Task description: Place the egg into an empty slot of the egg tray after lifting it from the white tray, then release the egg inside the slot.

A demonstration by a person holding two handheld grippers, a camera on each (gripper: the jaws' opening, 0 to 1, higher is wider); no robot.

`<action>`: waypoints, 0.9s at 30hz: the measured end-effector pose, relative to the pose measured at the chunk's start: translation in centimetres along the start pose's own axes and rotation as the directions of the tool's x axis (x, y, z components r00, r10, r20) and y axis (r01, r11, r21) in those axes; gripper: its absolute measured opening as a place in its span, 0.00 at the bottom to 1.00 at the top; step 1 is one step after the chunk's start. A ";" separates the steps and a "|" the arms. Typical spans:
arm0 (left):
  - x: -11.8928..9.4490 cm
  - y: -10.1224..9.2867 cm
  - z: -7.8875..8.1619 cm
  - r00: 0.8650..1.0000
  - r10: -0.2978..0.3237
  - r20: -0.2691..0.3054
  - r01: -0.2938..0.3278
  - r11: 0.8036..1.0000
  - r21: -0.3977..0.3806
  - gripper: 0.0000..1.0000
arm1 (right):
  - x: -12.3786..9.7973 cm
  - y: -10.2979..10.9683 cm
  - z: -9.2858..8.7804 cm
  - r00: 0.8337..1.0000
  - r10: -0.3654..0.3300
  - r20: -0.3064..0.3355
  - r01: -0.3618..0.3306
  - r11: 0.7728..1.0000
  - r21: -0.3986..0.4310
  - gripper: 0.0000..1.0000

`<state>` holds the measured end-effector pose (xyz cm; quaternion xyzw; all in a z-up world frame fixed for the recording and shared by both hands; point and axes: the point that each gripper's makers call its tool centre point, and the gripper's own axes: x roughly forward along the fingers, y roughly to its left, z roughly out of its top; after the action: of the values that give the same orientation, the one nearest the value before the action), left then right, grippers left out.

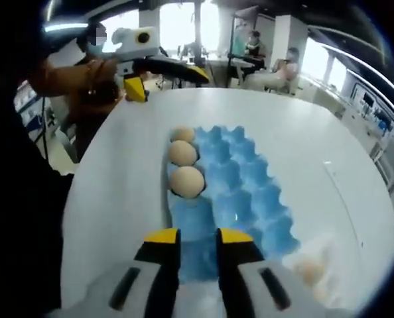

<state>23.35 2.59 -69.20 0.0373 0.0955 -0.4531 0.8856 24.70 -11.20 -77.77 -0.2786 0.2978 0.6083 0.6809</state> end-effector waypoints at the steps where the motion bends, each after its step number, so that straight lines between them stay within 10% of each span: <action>1: 0.0 0.0 0.0 1.000 -0.001 0.000 0.001 1.000 0.000 0.67 | -0.1 0.0 -0.1 1.000 -0.002 -0.001 0.002 1.000 0.000 0.21; 27: 0.2 -0.3 0.5 1.000 -0.008 -0.003 0.008 1.000 0.011 0.66 | -7.2 -1.3 -8.8 0.985 -0.123 -0.120 0.133 0.988 0.077 0.21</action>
<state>23.31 2.18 -68.80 0.0426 0.0943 -0.4569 0.8835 24.85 -22.67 -78.23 -0.3026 0.3435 0.5330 0.7116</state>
